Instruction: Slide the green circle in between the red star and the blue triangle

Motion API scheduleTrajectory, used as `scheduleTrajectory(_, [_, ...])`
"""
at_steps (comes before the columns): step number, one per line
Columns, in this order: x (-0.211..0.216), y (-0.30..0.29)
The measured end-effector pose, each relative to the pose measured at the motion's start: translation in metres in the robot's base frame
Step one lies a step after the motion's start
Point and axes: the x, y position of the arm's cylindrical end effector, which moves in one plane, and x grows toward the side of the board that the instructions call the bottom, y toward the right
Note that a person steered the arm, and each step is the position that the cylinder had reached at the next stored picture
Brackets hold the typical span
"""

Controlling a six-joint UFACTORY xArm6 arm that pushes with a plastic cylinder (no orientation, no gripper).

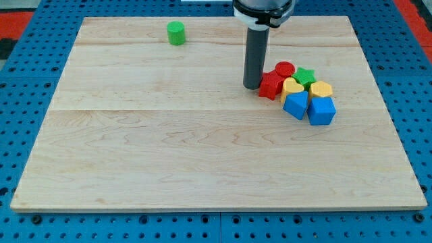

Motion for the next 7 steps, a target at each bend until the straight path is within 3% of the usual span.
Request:
scheduleTrajectory(1, [-0.009, -0.043])
scheduleTrajectory(2, [-0.053, -0.081])
scheduleTrajectory(3, [-0.088, -0.026])
scheduleTrajectory(4, [-0.144, -0.046])
scheduleTrajectory(5, [-0.185, -0.110])
scheduleTrajectory(6, [-0.185, -0.168])
scheduleTrajectory(7, [-0.153, -0.163])
